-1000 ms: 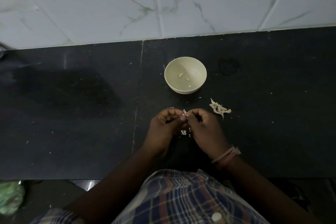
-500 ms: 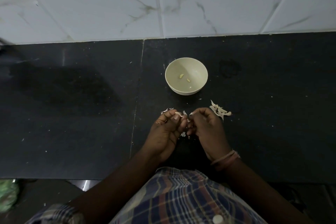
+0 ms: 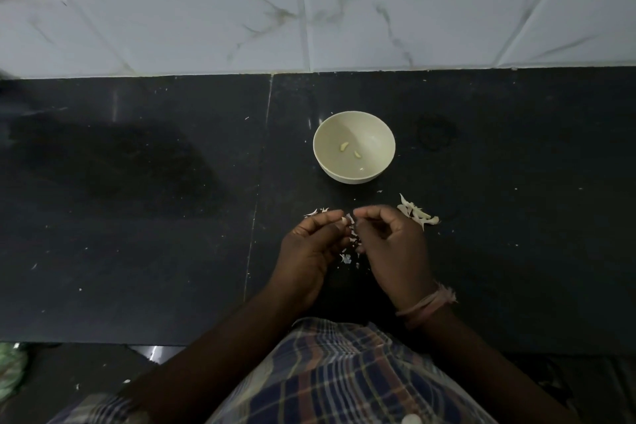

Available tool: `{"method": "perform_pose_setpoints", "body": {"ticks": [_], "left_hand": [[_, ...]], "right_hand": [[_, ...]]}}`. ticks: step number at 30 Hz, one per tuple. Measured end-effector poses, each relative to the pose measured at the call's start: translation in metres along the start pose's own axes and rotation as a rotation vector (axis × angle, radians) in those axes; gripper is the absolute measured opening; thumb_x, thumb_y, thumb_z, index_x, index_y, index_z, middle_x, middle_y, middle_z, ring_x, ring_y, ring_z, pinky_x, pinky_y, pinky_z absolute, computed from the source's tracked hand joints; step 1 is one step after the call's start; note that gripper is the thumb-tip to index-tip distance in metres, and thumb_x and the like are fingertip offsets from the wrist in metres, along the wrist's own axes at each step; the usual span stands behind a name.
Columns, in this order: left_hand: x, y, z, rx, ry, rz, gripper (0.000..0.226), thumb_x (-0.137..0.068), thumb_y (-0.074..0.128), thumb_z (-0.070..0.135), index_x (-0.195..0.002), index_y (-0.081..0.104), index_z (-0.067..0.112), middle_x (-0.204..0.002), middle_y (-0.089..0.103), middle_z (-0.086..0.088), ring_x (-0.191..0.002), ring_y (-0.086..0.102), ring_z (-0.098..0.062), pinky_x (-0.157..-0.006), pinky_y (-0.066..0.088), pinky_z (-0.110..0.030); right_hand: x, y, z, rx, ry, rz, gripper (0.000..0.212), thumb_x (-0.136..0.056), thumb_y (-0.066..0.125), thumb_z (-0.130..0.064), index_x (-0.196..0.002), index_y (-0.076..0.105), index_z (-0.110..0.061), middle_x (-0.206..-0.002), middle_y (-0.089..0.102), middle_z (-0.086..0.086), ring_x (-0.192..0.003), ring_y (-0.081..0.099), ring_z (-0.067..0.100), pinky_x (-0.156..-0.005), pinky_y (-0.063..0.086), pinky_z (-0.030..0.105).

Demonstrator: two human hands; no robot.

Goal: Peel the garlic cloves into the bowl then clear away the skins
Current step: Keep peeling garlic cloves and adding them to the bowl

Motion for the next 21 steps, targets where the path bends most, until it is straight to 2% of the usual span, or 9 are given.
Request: {"method": "perform_pose_setpoints", "body": {"ticks": [3,5,7,9,11,14,18,21], "left_hand": [[0.0,0.0,0.007,-0.121,0.078,0.016,0.011,-0.088,0.071,0.001,-0.099,0.073,0.004,-0.095,0.075,-0.019,-0.089,0.072,-0.027,-0.084,0.059,-0.034],[0.001,0.0,0.011,-0.206,0.116,0.006,0.009,-0.088,0.072,0.003,-0.094,0.078,0.005,-0.097,0.076,-0.022,-0.094,0.073,-0.034,-0.09,0.058,-0.042],[0.001,0.001,0.014,-0.272,0.13,-0.012,0.01,-0.088,0.074,0.006,-0.096,0.079,0.006,-0.098,0.076,-0.023,-0.098,0.073,-0.038,-0.094,0.056,-0.046],[0.002,0.003,0.014,-0.284,0.125,-0.025,0.012,-0.086,0.077,0.007,-0.098,0.079,0.007,-0.099,0.076,-0.021,-0.098,0.073,-0.035,-0.094,0.056,-0.045],[0.002,0.005,0.013,-0.288,0.127,-0.013,0.015,-0.084,0.08,0.007,-0.098,0.079,0.008,-0.099,0.077,-0.019,-0.095,0.074,-0.031,-0.089,0.056,-0.043],[0.002,0.006,0.01,-0.273,0.128,0.015,0.018,-0.084,0.078,0.003,-0.101,0.076,0.007,-0.1,0.077,-0.018,-0.093,0.074,-0.03,-0.087,0.056,-0.043],[0.001,0.004,0.01,-0.283,0.136,0.035,0.02,-0.087,0.075,0.002,-0.106,0.074,0.007,-0.102,0.077,-0.017,-0.1,0.074,-0.035,-0.094,0.057,-0.048],[0.001,0.003,0.011,-0.279,0.15,0.033,0.017,-0.088,0.073,0.0,-0.104,0.074,0.007,-0.101,0.077,-0.017,-0.099,0.074,-0.034,-0.092,0.058,-0.044]], "right_hand": [[-0.001,0.0,-0.008,0.088,-0.143,-0.018,0.015,-0.092,0.07,-0.013,-0.103,0.076,-0.019,-0.1,0.071,-0.01,-0.095,0.067,0.002,-0.085,0.058,0.032],[-0.002,0.002,-0.01,0.125,-0.185,-0.038,0.014,-0.091,0.071,-0.011,-0.101,0.077,-0.019,-0.097,0.071,-0.012,-0.093,0.067,0.002,-0.084,0.057,0.027],[-0.003,0.003,-0.008,0.131,-0.164,-0.042,0.012,-0.09,0.071,-0.011,-0.097,0.076,-0.02,-0.092,0.071,-0.013,-0.088,0.067,0.002,-0.08,0.056,0.023],[-0.006,0.001,-0.004,0.114,-0.101,-0.03,0.009,-0.089,0.072,-0.014,-0.093,0.074,-0.021,-0.085,0.072,-0.012,-0.081,0.068,0.001,-0.074,0.054,0.021],[-0.007,-0.001,0.002,0.081,-0.034,-0.014,0.006,-0.088,0.072,-0.015,-0.09,0.073,-0.021,-0.08,0.073,-0.009,-0.076,0.068,0.003,-0.071,0.057,0.025],[-0.006,0.0,0.007,0.019,0.029,-0.015,0.003,-0.087,0.074,-0.019,-0.088,0.073,-0.022,-0.076,0.073,-0.005,-0.07,0.071,0.01,-0.069,0.061,0.038],[-0.005,0.0,0.006,0.046,0.032,-0.047,0.005,-0.086,0.075,-0.025,-0.087,0.074,-0.021,-0.073,0.073,-0.004,-0.065,0.07,0.011,-0.065,0.058,0.033],[-0.008,-0.002,0.002,0.084,0.019,-0.083,0.004,-0.087,0.074,-0.025,-0.086,0.074,-0.021,-0.071,0.073,-0.003,-0.063,0.07,0.013,-0.065,0.059,0.036]]}}
Point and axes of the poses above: each hand's wrist, its own x-axis away from the middle knuckle, its own y-axis out of the palm, z = x × y, the point moved 6 cm from there along -x, towards the middle knuckle
